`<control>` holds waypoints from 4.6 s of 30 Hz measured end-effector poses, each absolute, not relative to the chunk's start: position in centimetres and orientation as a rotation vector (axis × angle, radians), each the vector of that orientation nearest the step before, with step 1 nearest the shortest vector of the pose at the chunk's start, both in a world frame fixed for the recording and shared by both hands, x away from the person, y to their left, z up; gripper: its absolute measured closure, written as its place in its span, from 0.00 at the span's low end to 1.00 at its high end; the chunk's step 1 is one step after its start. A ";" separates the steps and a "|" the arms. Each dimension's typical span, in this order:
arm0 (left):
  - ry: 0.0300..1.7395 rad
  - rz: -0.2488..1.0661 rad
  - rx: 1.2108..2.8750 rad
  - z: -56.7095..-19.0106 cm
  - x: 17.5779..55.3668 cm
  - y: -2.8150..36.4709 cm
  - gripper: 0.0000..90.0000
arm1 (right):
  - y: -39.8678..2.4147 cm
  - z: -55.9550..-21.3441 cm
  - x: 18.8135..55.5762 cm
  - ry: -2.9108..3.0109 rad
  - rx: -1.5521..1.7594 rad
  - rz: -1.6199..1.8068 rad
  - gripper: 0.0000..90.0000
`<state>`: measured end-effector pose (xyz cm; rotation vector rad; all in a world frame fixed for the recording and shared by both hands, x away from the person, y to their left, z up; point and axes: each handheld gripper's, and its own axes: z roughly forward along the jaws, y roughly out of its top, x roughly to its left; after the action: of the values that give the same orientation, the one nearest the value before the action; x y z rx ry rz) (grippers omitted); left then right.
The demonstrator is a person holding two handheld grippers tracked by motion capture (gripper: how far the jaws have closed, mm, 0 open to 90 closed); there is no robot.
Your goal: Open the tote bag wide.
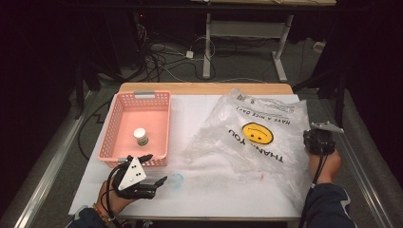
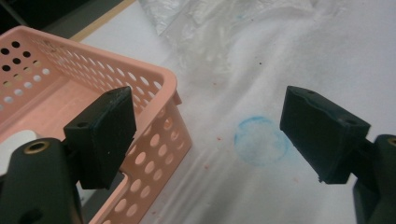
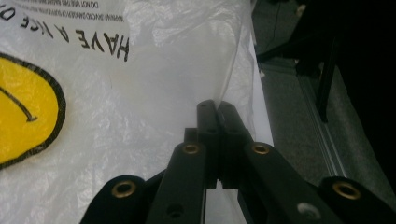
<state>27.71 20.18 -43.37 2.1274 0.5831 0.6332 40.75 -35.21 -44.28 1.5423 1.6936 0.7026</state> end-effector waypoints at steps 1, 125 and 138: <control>0.581 0.637 2.123 -43.3 27.6 20.2 0.20 | -35.1 -44.2 40.4 1.708 1.541 0.700 0.98; 1.040 0.556 2.441 -40.6 42.6 23.9 0.21 | -17.1 -36.9 32.0 2.031 0.709 1.083 1.00; 1.172 0.332 2.510 -42.5 45.5 24.0 0.53 | -17.1 -37.0 31.9 2.049 0.696 1.081 1.00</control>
<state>45.53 24.00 -42.51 2.5095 1.1724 0.3320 31.93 -17.07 -36.96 0.6959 2.0491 1.0815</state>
